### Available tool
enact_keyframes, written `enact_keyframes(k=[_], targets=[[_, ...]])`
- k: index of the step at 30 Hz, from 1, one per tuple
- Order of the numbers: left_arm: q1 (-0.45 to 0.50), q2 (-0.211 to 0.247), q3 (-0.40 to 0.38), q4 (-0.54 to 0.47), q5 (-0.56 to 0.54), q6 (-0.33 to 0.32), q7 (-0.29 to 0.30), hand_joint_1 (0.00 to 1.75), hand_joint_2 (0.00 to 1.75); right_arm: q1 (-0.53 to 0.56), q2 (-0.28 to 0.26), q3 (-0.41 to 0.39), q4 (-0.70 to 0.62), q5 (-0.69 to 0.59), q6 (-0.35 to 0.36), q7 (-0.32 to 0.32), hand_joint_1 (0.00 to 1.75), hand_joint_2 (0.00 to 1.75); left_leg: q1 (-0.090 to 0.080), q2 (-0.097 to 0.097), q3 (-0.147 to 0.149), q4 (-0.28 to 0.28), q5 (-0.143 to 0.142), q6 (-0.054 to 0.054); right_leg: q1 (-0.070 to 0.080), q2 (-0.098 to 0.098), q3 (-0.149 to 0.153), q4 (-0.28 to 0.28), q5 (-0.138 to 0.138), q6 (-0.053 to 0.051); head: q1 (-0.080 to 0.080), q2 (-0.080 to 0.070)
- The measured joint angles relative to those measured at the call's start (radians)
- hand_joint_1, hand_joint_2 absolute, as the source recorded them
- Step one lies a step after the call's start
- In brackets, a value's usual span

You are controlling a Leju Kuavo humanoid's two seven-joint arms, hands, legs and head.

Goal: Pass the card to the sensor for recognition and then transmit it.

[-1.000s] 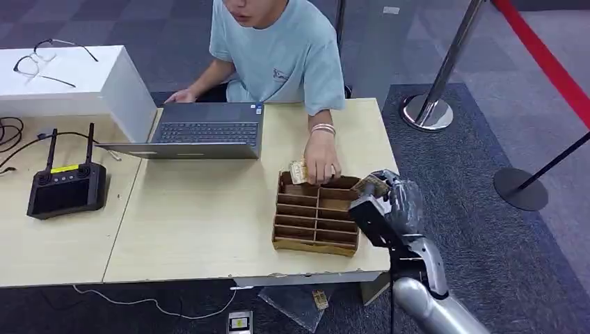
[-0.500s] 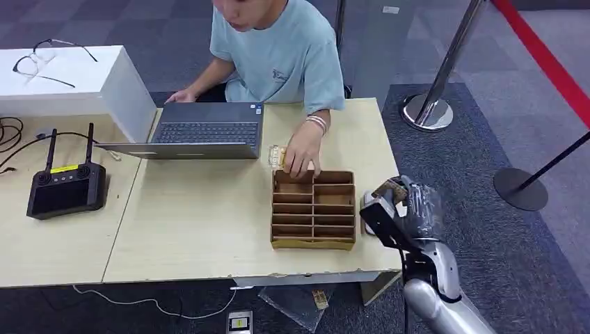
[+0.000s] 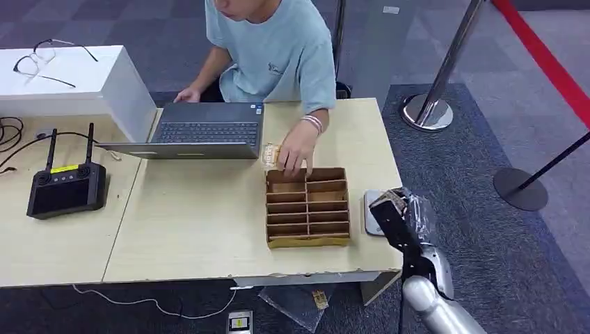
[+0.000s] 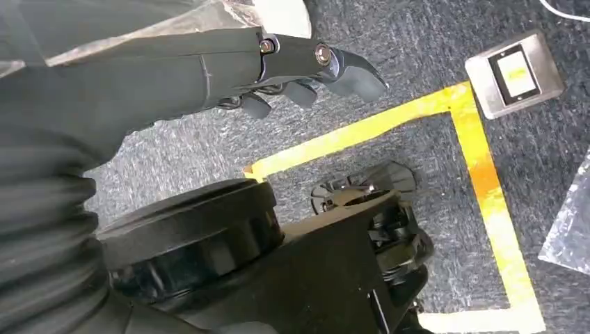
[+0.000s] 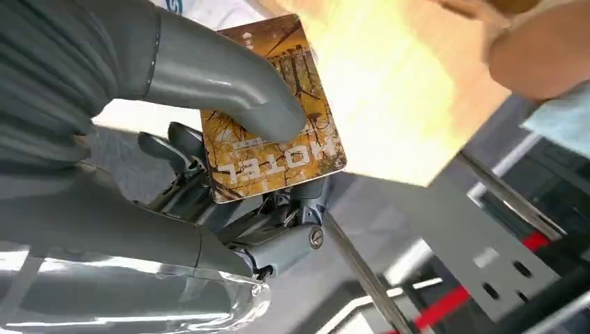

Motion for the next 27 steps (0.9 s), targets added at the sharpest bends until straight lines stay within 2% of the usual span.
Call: enact_keyframes(k=[7, 27], targets=[[-0.001, 0.0, -0.002, 0.0, -0.016, -0.006, 0.0, 0.0, 1.75, -0.034, 0.039, 0.013, 0.109, -0.053, 0.0, -0.098, 1.75, 1.75, 0.0, 0.0, 0.0, 0.0, 0.0, 0.0, 0.0, 0.0, 0.0, 0.0, 0.0, 0.0, 0.0, 0.0], [-0.002, 0.0, -0.017, 0.0, -0.014, -0.01, 0.0, 0.0, 1.75, -0.06, 0.096, 0.006, 0.268, -0.071, -0.001, -0.157, 1.75, 1.75, 0.0, 0.0, 0.0, 0.0, 0.0, 0.0, 0.0, 0.0, -0.001, 0.0, 0.0, 0.0, 0.0, 0.0]])
